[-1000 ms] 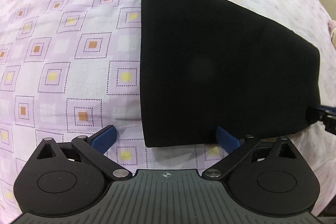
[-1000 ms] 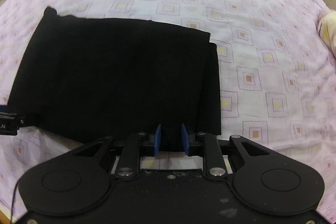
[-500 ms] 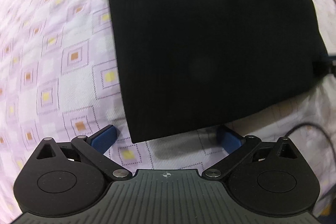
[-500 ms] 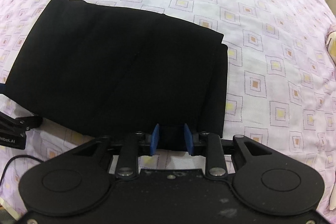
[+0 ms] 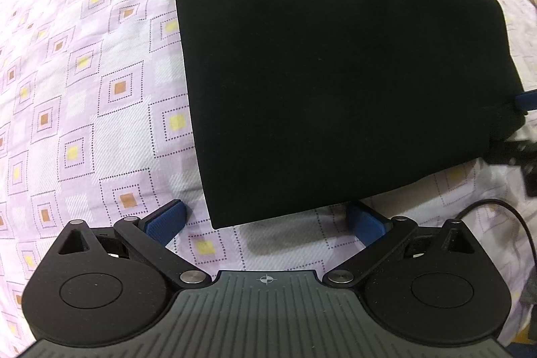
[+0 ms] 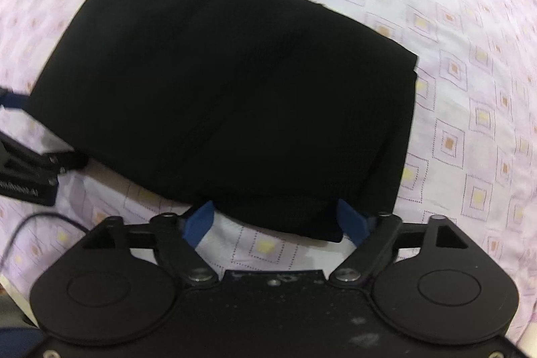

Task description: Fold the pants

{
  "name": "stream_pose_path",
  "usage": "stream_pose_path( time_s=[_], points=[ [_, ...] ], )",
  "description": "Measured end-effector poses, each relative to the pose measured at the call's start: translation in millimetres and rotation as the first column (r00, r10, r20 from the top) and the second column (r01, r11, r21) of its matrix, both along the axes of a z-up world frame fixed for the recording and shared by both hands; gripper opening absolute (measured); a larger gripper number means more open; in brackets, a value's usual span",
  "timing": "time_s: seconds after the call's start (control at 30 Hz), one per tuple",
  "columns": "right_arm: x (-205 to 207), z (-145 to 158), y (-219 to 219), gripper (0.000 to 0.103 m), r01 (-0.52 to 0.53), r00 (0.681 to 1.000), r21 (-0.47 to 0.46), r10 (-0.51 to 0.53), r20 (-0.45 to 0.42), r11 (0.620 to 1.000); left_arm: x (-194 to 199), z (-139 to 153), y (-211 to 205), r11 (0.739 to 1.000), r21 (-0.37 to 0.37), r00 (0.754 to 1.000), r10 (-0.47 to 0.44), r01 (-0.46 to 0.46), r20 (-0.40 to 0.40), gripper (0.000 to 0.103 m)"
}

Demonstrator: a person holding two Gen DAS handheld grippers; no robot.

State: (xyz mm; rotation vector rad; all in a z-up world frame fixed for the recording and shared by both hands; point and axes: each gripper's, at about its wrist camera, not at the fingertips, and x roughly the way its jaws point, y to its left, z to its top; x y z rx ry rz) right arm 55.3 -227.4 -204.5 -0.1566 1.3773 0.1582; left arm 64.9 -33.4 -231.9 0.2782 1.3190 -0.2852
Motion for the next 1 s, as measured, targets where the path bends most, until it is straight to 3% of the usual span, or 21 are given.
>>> stream_pose_path(
  time_s=[0.1,0.2,0.23,0.43,0.6,0.67,0.83,1.0],
  points=[
    [-2.7,-2.4,7.1,0.092,0.013,1.0,-0.029,-0.013,0.027,0.999,-1.3,4.6,1.5,1.0,-0.011,1.0,-0.004,0.004,-0.01,0.103],
    [-2.4,2.0,1.5,0.092,0.077,0.996,0.006,-0.077,0.043,0.997,3.2,9.3,8.1,0.999,-0.034,1.0,-0.01,0.01,-0.022,0.1],
    [-1.7,4.2,-1.8,0.092,0.086,0.995,0.024,-0.087,0.042,0.996,2.3,13.9,10.8,0.999,-0.04,1.0,-0.008,0.008,-0.009,0.094],
    [-5.3,30.2,-43.3,0.088,0.16,0.983,0.183,-0.174,0.063,0.97,-7.7,62.3,22.8,0.997,-0.075,0.987,0.003,0.009,0.162,0.09],
    [-15.2,57.4,-82.6,0.088,0.254,0.943,0.278,-0.301,0.141,0.926,-2.3,85.5,22.3,0.994,-0.105,0.967,0.004,0.023,0.254,0.089],
    [-12.6,62.0,-94.8,0.088,0.294,0.921,0.287,-0.35,0.169,0.912,5.6,84.5,21.4,0.992,-0.127,0.967,0.036,-0.003,0.253,0.083],
    [6.4,46.2,-123.7,0.088,0.385,0.879,0.298,-0.445,0.171,0.874,32.9,70.5,23.4,0.987,-0.151,0.974,0.083,-0.051,0.211,0.083],
    [21.6,20.5,-131.2,0.088,0.384,0.883,0.308,-0.444,0.153,0.87,48.6,49.9,24.8,0.986,-0.146,0.981,0.107,-0.084,0.16,0.083]
  ],
)
